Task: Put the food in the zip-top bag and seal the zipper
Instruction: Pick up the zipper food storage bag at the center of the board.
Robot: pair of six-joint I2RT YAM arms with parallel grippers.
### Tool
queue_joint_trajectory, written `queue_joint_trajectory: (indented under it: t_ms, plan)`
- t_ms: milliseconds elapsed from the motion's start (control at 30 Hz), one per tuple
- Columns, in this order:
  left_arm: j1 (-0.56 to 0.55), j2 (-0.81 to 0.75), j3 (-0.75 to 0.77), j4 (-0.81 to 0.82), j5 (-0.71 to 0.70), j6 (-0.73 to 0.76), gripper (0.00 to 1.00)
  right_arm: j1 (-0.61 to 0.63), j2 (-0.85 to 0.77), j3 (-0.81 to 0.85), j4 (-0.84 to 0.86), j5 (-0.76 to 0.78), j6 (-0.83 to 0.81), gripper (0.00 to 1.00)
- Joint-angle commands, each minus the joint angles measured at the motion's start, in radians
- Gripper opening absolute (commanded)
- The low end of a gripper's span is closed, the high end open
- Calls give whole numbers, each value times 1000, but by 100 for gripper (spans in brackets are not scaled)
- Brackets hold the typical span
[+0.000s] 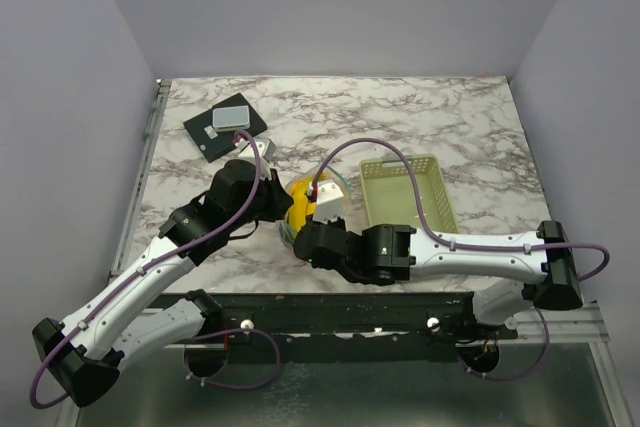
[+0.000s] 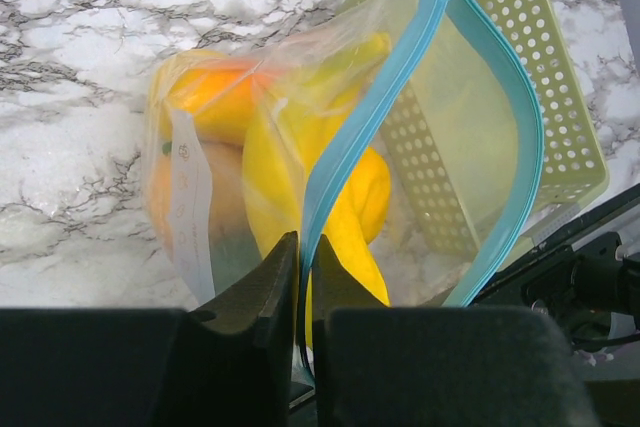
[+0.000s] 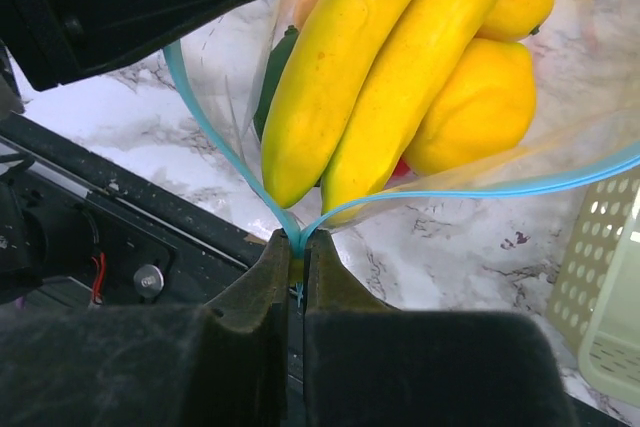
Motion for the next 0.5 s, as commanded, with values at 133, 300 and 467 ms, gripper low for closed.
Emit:
queue_joint_trajectory:
  t_ms: [133,300,467]
  plan:
    - [3,6,72,-11,-25,16,25,8,-33,98,-115,24,-145,1]
    - [4,9,128,-34,-37,38,36,9,-57,130,-164,-1,-215,1]
    - [2,-2,186,-68,-59,66,44,8,-87,166,-197,-56,-294,1]
